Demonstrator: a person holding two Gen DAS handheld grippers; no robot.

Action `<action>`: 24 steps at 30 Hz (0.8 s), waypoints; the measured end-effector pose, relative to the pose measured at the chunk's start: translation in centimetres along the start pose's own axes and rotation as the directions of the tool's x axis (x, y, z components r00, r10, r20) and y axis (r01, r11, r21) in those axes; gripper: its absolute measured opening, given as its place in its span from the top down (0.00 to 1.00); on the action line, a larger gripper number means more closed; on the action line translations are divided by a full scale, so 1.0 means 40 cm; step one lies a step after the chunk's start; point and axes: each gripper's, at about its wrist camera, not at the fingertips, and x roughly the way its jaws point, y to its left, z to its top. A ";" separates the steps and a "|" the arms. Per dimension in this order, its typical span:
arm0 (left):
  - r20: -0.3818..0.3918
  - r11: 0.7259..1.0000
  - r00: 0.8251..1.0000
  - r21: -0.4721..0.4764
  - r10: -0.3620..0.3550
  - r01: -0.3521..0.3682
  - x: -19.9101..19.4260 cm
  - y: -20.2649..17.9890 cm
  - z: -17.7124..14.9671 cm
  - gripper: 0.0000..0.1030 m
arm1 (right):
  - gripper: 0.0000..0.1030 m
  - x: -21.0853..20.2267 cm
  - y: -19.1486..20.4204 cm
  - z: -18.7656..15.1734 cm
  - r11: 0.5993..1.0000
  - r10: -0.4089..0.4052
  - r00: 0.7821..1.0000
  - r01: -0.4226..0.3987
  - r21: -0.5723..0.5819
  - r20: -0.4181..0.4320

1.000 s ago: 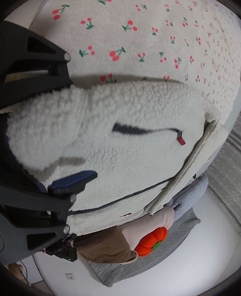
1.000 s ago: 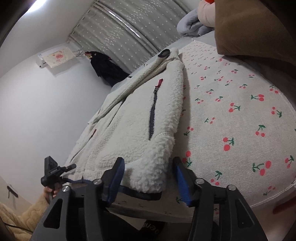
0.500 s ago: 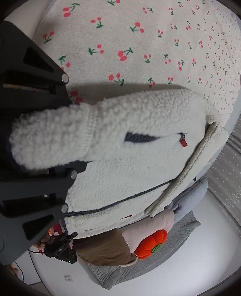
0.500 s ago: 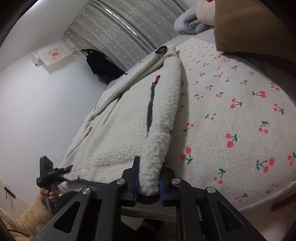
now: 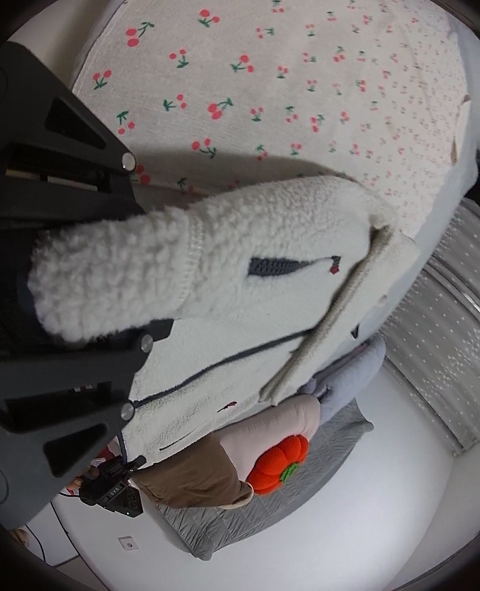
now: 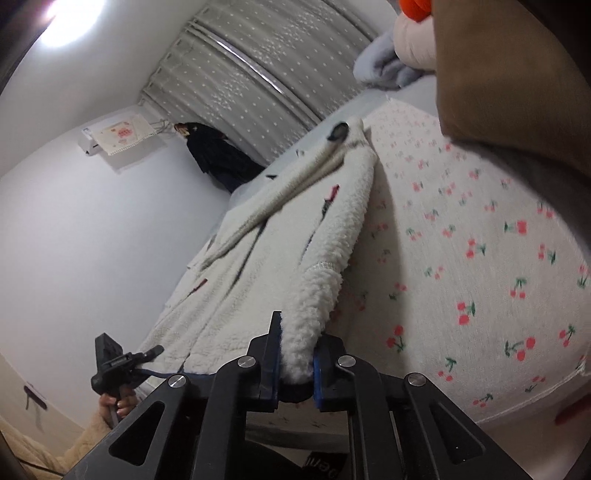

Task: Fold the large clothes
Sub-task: 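Lift the hem with both grippers and fold it toward the collar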

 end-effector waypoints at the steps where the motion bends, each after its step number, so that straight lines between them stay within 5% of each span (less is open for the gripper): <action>1: 0.015 1.000 1.000 0.010 -0.009 0.008 -0.010 -0.009 0.003 0.82 | 0.89 -0.011 0.013 0.007 1.000 0.000 1.000 0.000 -0.014 0.018; 15: 0.100 0.989 0.989 0.111 -0.109 0.098 -0.162 -0.118 0.002 0.83 | 0.89 -0.146 0.119 0.052 0.995 0.081 0.980 -0.070 -0.068 0.180; 24: 0.104 0.981 0.989 0.171 -0.107 0.088 -0.222 -0.167 -0.006 0.83 | 0.89 -0.223 0.153 0.056 0.989 0.128 0.965 -0.107 -0.102 0.229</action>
